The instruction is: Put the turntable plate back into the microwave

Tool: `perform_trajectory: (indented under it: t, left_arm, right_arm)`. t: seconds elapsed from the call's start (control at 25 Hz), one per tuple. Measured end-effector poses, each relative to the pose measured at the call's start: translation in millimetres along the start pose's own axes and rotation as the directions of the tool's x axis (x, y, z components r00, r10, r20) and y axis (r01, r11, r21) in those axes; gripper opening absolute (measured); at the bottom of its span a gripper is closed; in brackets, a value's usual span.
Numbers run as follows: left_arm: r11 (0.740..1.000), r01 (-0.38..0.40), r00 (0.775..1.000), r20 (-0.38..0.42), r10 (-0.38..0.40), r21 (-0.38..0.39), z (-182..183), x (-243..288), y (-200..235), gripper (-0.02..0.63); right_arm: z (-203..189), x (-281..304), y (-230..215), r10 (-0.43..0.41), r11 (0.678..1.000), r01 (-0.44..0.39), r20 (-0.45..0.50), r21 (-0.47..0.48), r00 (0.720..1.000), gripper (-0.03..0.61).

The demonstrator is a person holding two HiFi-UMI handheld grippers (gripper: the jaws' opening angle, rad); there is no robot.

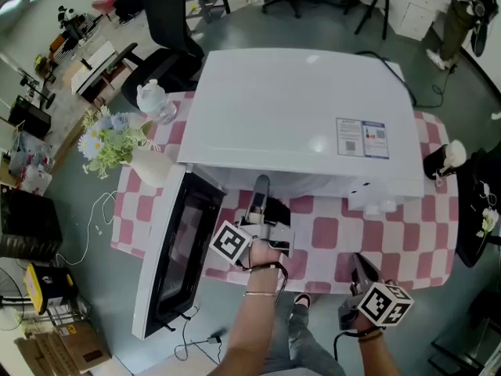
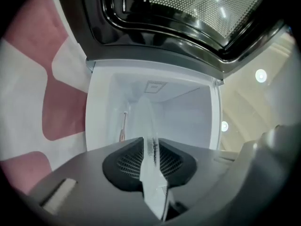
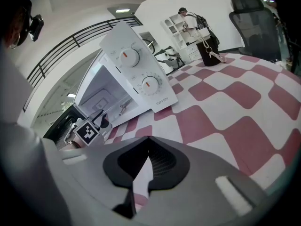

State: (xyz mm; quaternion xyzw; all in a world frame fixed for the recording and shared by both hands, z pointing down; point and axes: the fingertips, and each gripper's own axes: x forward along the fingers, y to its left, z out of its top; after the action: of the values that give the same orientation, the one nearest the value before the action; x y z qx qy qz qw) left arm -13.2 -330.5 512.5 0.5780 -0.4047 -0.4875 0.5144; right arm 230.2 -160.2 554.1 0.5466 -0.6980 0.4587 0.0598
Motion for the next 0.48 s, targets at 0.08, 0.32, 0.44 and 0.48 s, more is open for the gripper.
perform_trajectory:
  t: [0.08, 0.32, 0.44, 0.48]
  left_arm:
    - [1.0, -0.003, 1.0, 0.0, 0.003, 0.001, 0, 3, 0, 0.057]
    - [1.0, -0.009, 1.0, -0.005, 0.009, 0.027, -1, 12, -2, 0.057]
    - [0.999, -0.008, 1.0, -0.014, 0.009, 0.043, 0, 15, -4, 0.057]
    - [0.999, -0.008, 1.0, -0.015, 0.009, 0.043, 0, 17, -4, 0.057]
  right_arm:
    - [1, 0, -2, -0.001, 1.0, 0.001, 0.004, 0.013, 1.0, 0.009]
    - [3, 0, -4, -0.009, 0.999, 0.008, 0.013, 0.034, 1.0, 0.009]
    - [4, 0, -6, -0.013, 0.999, 0.012, 0.014, 0.046, 1.0, 0.009]
    - [4, 1, -6, -0.013, 0.999, 0.012, 0.016, 0.048, 1.0, 0.011]
